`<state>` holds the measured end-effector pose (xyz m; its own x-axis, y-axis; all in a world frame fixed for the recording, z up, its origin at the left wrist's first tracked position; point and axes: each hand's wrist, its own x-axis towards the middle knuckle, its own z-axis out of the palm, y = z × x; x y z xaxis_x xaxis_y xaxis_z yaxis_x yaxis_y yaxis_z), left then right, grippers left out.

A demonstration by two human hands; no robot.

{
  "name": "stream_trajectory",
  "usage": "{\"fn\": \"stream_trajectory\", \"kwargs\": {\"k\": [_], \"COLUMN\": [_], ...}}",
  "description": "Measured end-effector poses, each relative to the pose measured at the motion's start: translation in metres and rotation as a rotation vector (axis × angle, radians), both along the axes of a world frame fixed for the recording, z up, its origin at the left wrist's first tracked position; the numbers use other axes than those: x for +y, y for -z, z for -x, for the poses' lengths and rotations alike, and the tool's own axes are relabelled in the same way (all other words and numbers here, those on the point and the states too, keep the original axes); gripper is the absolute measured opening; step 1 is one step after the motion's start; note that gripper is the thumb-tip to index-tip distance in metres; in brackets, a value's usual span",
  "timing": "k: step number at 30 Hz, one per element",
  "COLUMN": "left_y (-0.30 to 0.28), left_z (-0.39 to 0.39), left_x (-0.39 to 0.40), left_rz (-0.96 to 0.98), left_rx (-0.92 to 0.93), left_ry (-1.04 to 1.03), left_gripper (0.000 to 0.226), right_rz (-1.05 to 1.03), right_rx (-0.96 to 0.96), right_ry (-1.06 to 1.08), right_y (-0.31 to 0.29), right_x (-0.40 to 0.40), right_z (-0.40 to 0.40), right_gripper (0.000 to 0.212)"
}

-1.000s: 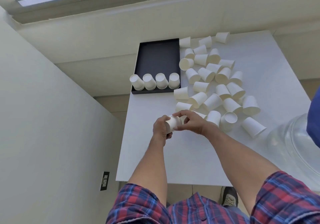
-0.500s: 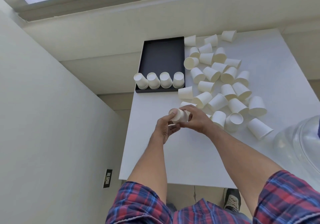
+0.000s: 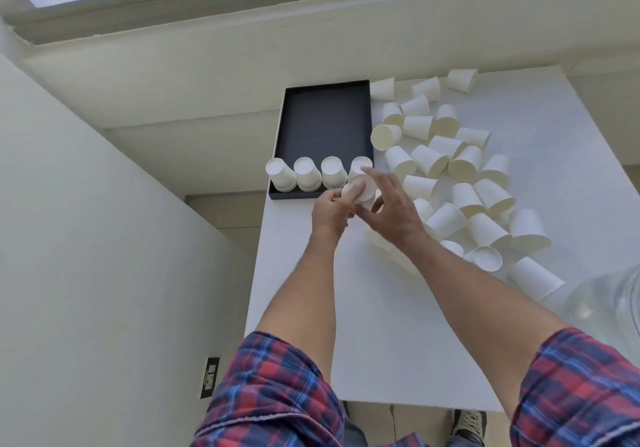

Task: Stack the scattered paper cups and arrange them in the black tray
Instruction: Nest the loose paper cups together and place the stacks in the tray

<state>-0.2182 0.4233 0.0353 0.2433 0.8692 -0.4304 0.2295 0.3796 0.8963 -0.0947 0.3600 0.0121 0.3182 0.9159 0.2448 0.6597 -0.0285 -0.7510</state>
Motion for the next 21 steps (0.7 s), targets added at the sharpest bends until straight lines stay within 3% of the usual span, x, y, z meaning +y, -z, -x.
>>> {"fn": "stream_trajectory", "kwargs": {"k": [5, 9, 15, 19, 21], "left_y": [-0.013, -0.016, -0.007, 0.004, 0.011], "left_z": [-0.022, -0.039, -0.055, -0.057, -0.058], "left_x": [0.053, 0.094, 0.136, 0.149, 0.153], "left_rz": [-0.114, -0.21, -0.372, -0.365, -0.377], "left_rx": [0.031, 0.053, 0.27, 0.275, 0.293], "left_ry": [0.064, 0.118, 0.143, 0.233, 0.284], "left_gripper": [0.052, 0.04, 0.044, 0.06, 0.055], "right_rz": [-0.004, 0.002, 0.082, 0.151, 0.203], "right_rx": [0.074, 0.057, 0.037, 0.068, 0.052], "right_ry": [0.033, 0.092, 0.142, 0.172, 0.166], "right_y": [-0.007, -0.008, -0.001, 0.016, 0.024], "right_x": [0.06, 0.106, 0.15, 0.168, 0.176], "right_z": [-0.024, -0.041, -0.056, -0.058, -0.06], "right_gripper": [0.059, 0.053, 0.049, 0.053, 0.055]}}
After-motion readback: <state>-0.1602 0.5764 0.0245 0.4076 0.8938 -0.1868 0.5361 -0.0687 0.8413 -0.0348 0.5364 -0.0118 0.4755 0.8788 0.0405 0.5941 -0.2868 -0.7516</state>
